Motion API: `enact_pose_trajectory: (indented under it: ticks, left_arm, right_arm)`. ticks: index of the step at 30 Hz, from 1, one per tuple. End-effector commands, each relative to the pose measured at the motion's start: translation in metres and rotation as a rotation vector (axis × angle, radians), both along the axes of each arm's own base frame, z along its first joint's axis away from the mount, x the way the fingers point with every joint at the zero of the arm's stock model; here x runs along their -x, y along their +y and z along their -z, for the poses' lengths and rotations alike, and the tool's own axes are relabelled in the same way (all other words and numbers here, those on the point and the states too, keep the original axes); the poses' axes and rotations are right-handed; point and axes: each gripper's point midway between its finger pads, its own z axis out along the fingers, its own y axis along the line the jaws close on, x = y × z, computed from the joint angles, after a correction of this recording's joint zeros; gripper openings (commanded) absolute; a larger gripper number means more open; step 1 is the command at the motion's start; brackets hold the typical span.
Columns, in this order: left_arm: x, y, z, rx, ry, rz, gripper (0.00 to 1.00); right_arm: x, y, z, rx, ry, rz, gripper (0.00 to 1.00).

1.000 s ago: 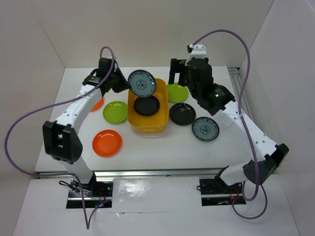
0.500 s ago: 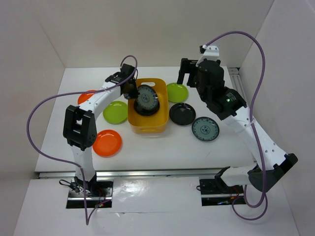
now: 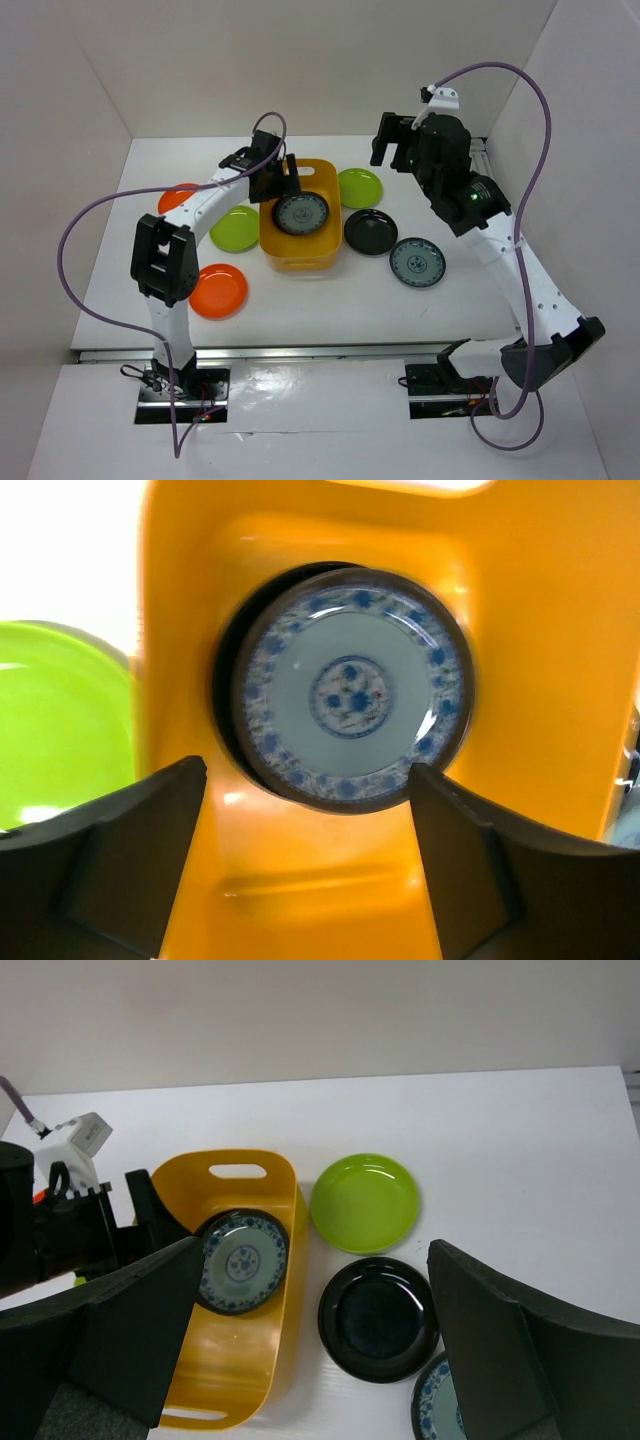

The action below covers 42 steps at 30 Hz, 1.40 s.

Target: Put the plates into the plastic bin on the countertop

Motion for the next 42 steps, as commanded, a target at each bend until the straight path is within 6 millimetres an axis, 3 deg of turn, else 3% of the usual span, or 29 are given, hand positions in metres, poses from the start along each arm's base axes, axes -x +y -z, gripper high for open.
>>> enact_pose_trajectory:
  ticks: [1, 2, 3, 4, 7, 8, 11, 12, 13, 15, 16, 18, 19, 22, 24, 26, 28, 30, 31, 42]
  left_arm:
    - [-0.009, -0.029, -0.064, 0.077, -0.165, 0.079, 0.99]
    - [-0.006, -0.032, -0.074, 0.078, -0.181, 0.083, 0.99]
    - [-0.007, -0.030, -0.103, 0.086, -0.243, 0.079, 0.99]
    - [-0.003, -0.030, -0.117, 0.086, -0.268, 0.077, 0.99]
    - [0.002, -0.006, -0.151, 0.090, -0.336, -0.014, 0.99]
    - [0.007, 0.009, -0.170, 0.121, -0.368, -0.056, 0.99]
    - [0.007, 0.072, -0.167, 0.225, -0.311, -0.197, 0.99]
    - [0.011, 0.113, -0.176, 0.252, -0.332, -0.304, 0.99]
    - [0.019, 0.134, -0.150, 0.241, -0.277, -0.365, 0.99]
    - [0.025, 0.171, -0.135, 0.244, -0.266, -0.469, 0.99]
    - [0.034, 0.206, -0.108, 0.244, -0.213, -0.571, 0.99]
    - [0.041, 0.235, -0.085, 0.247, -0.181, -0.663, 0.99]
    - [0.045, 0.254, -0.058, 0.254, -0.127, -0.709, 0.98]
    - [0.042, 0.277, -0.026, 0.308, -0.082, -0.761, 0.96]
    - [0.039, 0.283, 0.004, 0.325, -0.024, -0.782, 0.95]
    - [0.031, 0.291, 0.013, 0.326, -0.035, -0.792, 0.95]
    - [0.029, 0.294, 0.039, 0.313, 0.016, -0.808, 0.95]
    - [0.024, 0.305, 0.047, 0.330, 0.031, -0.838, 0.95]
    - [0.024, 0.305, 0.060, 0.329, 0.056, -0.842, 0.95]
    - [0.017, 0.312, 0.113, 0.324, 0.128, -0.862, 0.91]
  right_arm:
    - [-0.001, 0.007, -0.009, -0.031, -0.010, -0.047, 1.00]
    - [-0.003, 0.010, -0.004, -0.018, -0.001, -0.059, 1.00]
    - [-0.003, 0.013, -0.007, -0.026, -0.008, -0.076, 1.00]
    - [-0.003, 0.015, -0.003, -0.016, -0.001, -0.090, 1.00]
    - [-0.011, 0.021, 0.025, -0.010, 0.052, -0.129, 1.00]
    - [-0.016, 0.023, 0.034, -0.025, 0.073, -0.144, 1.00]
    - [-0.025, 0.023, 0.060, -0.111, 0.124, -0.200, 1.00]
    - [-0.029, 0.022, 0.067, -0.133, 0.140, -0.222, 1.00]
    - [-0.029, 0.022, 0.069, -0.149, 0.146, -0.231, 1.00]
    - [-0.034, 0.025, 0.076, -0.158, 0.162, -0.257, 1.00]
    - [-0.035, 0.031, 0.080, -0.157, 0.168, -0.290, 1.00]
    - [-0.035, 0.037, 0.081, -0.157, 0.170, -0.328, 1.00]
    - [-0.038, 0.033, 0.083, -0.158, 0.167, -0.318, 1.00]
    - [-0.041, 0.030, 0.094, -0.179, 0.189, -0.329, 1.00]
    - [-0.042, 0.027, 0.096, -0.183, 0.188, -0.328, 1.00]
    - [-0.042, 0.029, 0.094, -0.187, 0.180, -0.343, 1.00]
    - [-0.040, 0.031, 0.094, -0.191, 0.182, -0.357, 1.00]
    - [-0.037, 0.035, 0.096, -0.190, 0.192, -0.367, 1.00]
    - [-0.038, 0.035, 0.096, -0.181, 0.189, -0.370, 1.00]
    - [-0.035, 0.040, 0.090, -0.174, 0.194, -0.390, 1.00]
